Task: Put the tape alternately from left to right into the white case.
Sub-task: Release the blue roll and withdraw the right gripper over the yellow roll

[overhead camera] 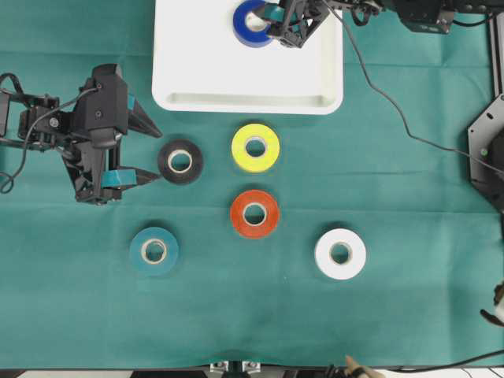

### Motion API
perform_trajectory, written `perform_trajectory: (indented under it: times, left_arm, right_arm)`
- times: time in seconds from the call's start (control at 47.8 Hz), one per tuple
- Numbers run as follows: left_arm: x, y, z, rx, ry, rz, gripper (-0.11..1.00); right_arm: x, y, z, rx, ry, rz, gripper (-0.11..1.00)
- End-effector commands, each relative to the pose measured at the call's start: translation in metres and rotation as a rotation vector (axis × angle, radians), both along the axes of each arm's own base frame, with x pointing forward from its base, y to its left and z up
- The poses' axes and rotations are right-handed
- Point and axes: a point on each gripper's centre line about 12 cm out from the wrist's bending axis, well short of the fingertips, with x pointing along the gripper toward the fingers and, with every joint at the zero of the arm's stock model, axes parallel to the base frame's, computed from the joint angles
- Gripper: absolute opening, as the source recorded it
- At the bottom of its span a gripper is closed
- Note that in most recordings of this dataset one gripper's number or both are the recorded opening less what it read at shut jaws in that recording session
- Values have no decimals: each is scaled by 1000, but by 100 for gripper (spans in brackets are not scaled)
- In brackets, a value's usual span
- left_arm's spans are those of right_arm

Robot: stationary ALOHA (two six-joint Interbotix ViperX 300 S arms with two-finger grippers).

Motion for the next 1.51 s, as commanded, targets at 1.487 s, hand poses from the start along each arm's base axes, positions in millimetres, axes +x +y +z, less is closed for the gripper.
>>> perform_trajectory:
  times: [1.487]
  left_arm:
    - [0, 1, 2, -5, -10, 7, 57]
  right_arm:
    - [-3, 202, 39, -10, -24, 475, 81]
